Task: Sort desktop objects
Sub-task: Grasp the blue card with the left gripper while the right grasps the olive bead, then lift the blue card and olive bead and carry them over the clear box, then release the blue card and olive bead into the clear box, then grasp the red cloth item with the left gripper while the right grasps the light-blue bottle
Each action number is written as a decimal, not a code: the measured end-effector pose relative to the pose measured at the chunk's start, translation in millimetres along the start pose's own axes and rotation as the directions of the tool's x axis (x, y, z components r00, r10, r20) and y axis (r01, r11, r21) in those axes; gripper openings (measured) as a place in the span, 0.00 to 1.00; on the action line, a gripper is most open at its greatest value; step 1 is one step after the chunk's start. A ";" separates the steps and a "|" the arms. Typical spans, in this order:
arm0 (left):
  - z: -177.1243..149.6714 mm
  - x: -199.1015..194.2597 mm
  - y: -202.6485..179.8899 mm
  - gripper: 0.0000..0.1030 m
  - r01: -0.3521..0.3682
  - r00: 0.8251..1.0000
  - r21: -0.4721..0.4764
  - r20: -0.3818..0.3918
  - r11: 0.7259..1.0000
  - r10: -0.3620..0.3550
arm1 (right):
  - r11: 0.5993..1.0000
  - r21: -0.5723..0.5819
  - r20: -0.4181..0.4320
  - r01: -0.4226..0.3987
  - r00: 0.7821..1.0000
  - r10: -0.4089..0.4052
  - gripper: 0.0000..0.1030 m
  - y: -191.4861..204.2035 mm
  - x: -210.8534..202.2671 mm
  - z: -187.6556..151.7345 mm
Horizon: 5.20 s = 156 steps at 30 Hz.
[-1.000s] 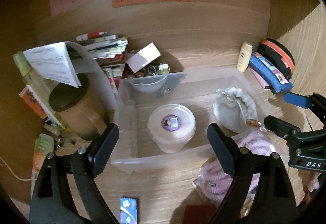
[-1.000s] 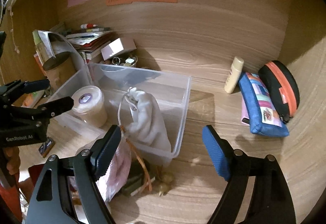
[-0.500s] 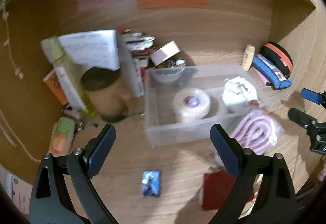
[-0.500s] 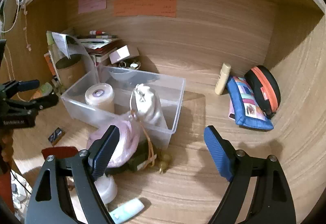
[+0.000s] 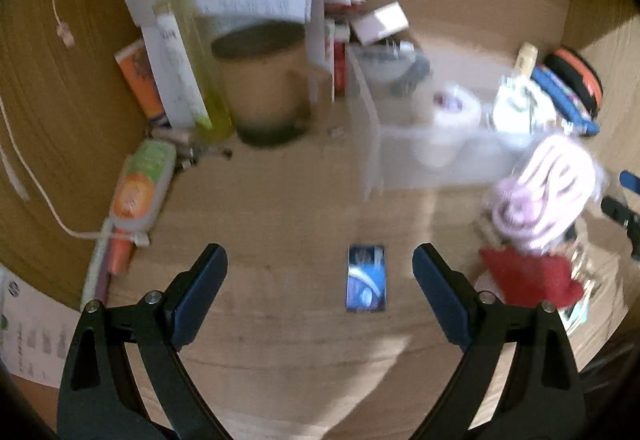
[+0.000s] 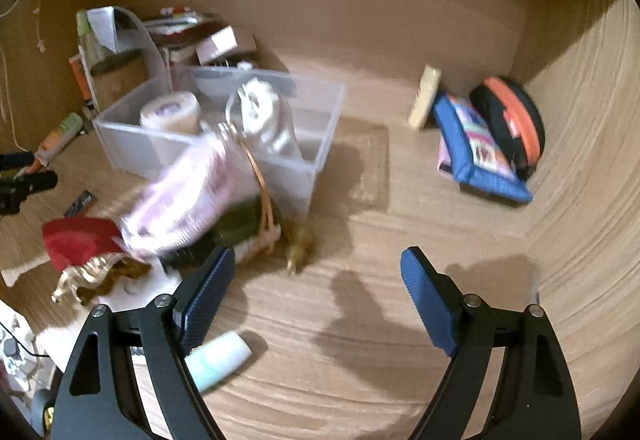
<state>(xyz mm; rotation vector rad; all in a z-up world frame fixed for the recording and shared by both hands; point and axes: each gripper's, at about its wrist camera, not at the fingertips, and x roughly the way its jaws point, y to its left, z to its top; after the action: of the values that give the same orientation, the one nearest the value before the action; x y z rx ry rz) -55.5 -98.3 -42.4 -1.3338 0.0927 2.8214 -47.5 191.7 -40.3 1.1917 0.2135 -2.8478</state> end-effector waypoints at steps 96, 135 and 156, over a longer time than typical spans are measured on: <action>76.2 36.7 -53.8 0.26 0.126 0.985 0.071 0.107 0.989 -0.133 | 0.988 0.017 0.031 -0.154 0.988 0.153 0.15 4.7 69.7 84.8; 38.5 -55.3 -74.8 0.84 0.074 0.964 0.157 0.242 0.985 -0.111 | 0.988 0.006 0.103 -0.156 0.983 0.154 0.77 -3.5 -14.6 38.5; -10.3 -26.6 -120.3 0.93 0.151 0.984 0.211 0.059 0.966 -0.167 | 0.965 -0.030 -0.045 -0.259 0.965 0.258 0.78 7.3 -10.9 -45.8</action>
<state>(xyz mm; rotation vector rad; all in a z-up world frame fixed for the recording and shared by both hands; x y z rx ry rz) -25.5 21.3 -33.9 -1.1356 0.2564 2.6413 -6.9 191.0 -65.2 1.1748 0.1004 -2.5867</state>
